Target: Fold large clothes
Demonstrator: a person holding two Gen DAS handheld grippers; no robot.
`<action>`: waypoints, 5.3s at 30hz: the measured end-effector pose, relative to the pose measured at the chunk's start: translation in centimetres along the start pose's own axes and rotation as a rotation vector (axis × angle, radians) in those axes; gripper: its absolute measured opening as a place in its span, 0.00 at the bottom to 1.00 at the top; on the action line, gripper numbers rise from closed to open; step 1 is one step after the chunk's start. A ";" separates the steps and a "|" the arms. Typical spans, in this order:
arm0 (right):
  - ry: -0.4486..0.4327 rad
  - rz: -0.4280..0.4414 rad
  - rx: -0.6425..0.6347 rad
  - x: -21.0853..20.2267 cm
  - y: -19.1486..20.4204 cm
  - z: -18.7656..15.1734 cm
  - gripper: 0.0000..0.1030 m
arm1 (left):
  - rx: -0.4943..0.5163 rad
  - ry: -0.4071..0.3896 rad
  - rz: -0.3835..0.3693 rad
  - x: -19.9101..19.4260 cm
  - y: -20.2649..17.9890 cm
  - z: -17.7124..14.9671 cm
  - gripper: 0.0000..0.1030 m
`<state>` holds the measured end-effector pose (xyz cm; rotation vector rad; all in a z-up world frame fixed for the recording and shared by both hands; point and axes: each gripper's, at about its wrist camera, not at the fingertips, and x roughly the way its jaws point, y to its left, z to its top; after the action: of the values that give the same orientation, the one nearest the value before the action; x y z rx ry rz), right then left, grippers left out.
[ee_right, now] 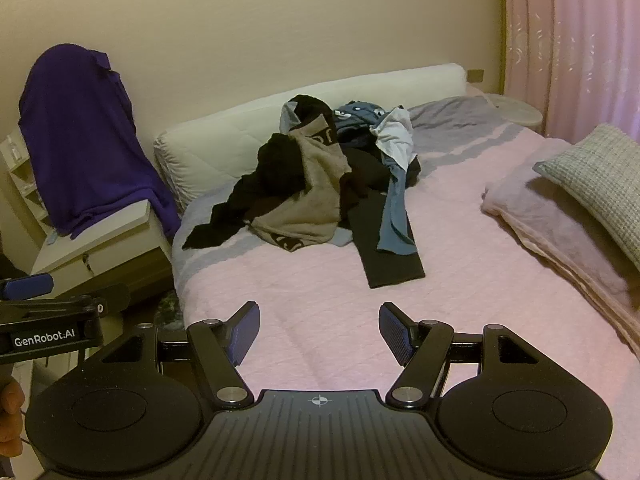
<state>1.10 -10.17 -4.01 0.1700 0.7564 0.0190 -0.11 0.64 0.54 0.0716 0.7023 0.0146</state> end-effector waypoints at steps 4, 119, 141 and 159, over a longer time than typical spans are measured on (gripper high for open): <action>0.003 0.006 0.000 0.4 -0.3 0.2 0.62 | 0.001 0.004 0.005 0.2 0.0 0.1 0.99; -0.543 0.191 0.500 28.9 2.2 22.5 0.07 | 0.132 0.203 -0.292 51.5 13.7 24.2 0.83; -0.528 -0.634 0.720 -12.0 -10.8 7.6 0.23 | 0.530 0.127 -0.767 20.0 -7.0 7.4 0.83; -0.067 -0.743 1.024 -18.8 -6.9 -21.0 0.51 | 0.995 0.229 -0.925 7.4 -12.4 -9.7 0.84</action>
<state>-27.25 -15.37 -7.33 0.8435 0.6665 -1.0894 -0.90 -10.85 -12.50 0.6980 0.8610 -1.2355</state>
